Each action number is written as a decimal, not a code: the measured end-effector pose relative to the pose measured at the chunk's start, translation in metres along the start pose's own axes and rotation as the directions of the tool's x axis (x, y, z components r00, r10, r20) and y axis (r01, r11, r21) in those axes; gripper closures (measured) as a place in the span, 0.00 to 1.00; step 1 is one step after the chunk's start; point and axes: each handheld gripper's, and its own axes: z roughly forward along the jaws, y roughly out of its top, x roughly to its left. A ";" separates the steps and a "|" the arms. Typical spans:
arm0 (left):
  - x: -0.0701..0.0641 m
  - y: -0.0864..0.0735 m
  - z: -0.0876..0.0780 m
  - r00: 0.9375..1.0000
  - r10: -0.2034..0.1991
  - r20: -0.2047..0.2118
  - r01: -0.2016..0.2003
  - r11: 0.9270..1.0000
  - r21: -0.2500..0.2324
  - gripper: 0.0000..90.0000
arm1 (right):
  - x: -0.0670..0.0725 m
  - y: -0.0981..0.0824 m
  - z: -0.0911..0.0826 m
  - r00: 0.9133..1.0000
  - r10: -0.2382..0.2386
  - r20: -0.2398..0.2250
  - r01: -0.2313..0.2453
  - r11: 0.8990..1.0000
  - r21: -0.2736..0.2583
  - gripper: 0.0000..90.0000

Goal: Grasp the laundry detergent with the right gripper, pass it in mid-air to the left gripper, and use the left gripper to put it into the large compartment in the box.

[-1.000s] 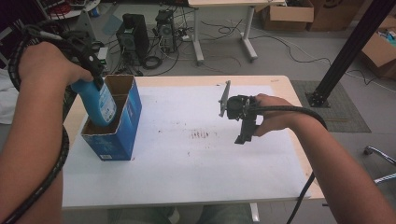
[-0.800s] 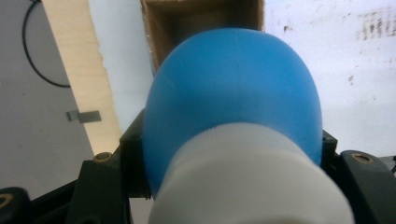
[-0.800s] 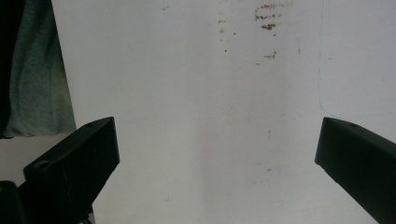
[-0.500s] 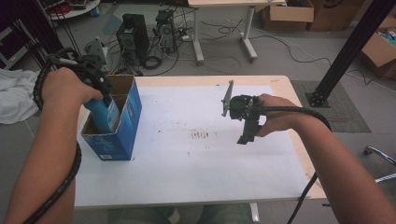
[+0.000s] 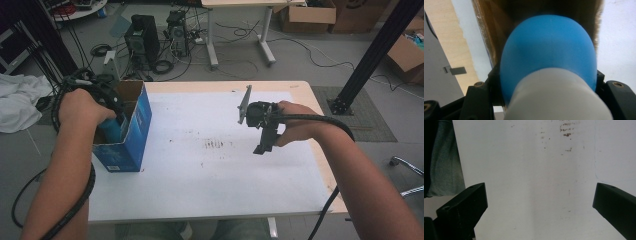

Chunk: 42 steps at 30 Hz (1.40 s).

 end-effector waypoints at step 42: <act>0.001 0.004 0.039 1.000 -0.014 -0.012 0.014 1.000 0.000 0.42 | 0.002 -0.006 -0.003 1.000 0.017 -0.012 -0.017 1.000 0.006 0.00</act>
